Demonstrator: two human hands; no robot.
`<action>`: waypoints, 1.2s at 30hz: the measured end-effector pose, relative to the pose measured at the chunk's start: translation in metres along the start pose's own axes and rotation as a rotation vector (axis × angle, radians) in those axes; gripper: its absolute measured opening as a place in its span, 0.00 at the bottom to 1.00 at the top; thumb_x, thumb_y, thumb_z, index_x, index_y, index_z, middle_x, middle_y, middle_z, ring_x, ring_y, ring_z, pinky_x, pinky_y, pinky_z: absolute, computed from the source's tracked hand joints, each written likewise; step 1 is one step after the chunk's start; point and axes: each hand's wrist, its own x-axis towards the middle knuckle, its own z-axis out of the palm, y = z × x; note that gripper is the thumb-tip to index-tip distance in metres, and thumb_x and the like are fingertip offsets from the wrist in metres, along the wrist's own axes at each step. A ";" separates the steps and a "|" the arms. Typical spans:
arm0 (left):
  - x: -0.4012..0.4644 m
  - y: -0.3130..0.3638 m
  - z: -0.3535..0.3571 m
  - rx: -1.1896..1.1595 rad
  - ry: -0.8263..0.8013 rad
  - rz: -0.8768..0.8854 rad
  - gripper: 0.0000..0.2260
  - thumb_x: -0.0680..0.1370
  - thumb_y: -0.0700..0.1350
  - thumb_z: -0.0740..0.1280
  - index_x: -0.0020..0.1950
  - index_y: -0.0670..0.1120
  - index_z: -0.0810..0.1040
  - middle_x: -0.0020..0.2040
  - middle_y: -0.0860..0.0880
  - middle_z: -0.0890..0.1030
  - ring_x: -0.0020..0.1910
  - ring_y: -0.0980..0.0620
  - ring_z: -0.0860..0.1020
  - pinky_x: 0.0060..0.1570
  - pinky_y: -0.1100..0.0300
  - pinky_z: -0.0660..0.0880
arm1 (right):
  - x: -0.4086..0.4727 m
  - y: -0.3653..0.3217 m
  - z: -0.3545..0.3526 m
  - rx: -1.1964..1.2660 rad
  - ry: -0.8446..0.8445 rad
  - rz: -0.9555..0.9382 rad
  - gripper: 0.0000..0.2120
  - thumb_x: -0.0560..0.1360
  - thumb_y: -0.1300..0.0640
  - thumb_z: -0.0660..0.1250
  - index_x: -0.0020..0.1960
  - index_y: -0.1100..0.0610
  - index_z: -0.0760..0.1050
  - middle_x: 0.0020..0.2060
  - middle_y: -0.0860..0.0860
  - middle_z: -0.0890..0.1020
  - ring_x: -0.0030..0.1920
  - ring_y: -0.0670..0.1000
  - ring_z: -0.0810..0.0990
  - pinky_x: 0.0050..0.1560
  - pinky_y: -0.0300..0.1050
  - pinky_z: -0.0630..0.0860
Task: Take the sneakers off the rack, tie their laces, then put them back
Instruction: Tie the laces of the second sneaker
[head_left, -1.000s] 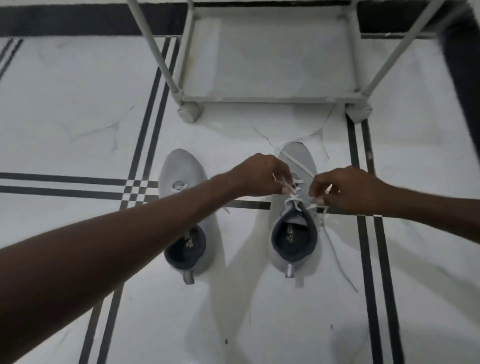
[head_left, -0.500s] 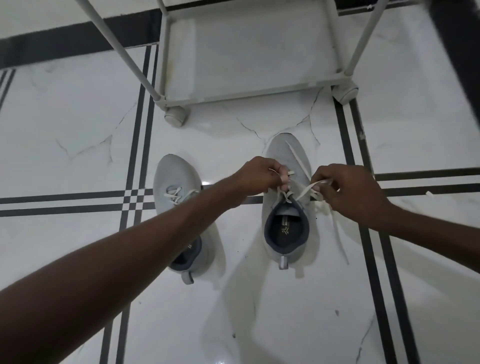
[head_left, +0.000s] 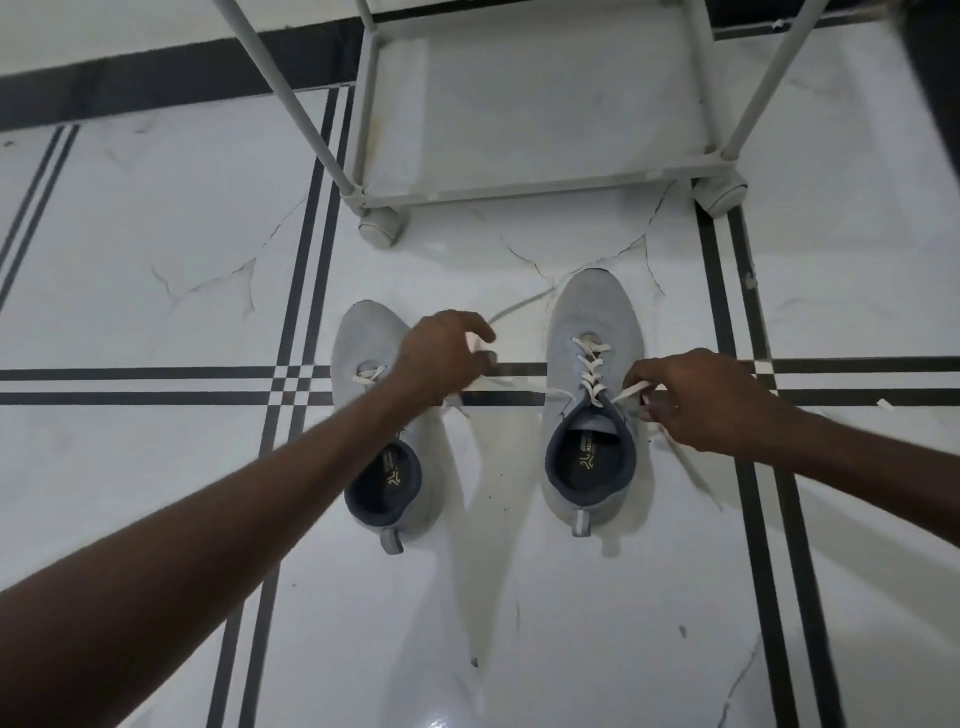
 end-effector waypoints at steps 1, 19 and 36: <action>-0.007 0.007 0.012 -0.004 -0.013 0.070 0.13 0.73 0.48 0.74 0.57 0.48 0.83 0.58 0.47 0.83 0.55 0.48 0.81 0.53 0.61 0.75 | -0.002 -0.003 0.000 0.045 -0.019 0.005 0.05 0.75 0.58 0.71 0.50 0.51 0.80 0.40 0.46 0.84 0.25 0.44 0.76 0.28 0.37 0.71; -0.005 0.013 0.047 -0.056 -0.031 0.156 0.02 0.71 0.40 0.74 0.41 0.44 0.83 0.36 0.51 0.84 0.37 0.52 0.80 0.40 0.58 0.75 | 0.016 -0.004 0.020 0.598 0.226 0.085 0.13 0.73 0.70 0.68 0.33 0.59 0.81 0.25 0.51 0.82 0.28 0.54 0.85 0.33 0.40 0.83; -0.025 0.010 0.054 -0.493 -0.245 -0.407 0.30 0.77 0.64 0.62 0.40 0.37 0.84 0.29 0.45 0.83 0.25 0.52 0.79 0.29 0.62 0.78 | 0.003 -0.011 0.014 0.452 0.216 0.274 0.17 0.78 0.48 0.66 0.39 0.59 0.82 0.32 0.51 0.83 0.29 0.50 0.78 0.31 0.42 0.74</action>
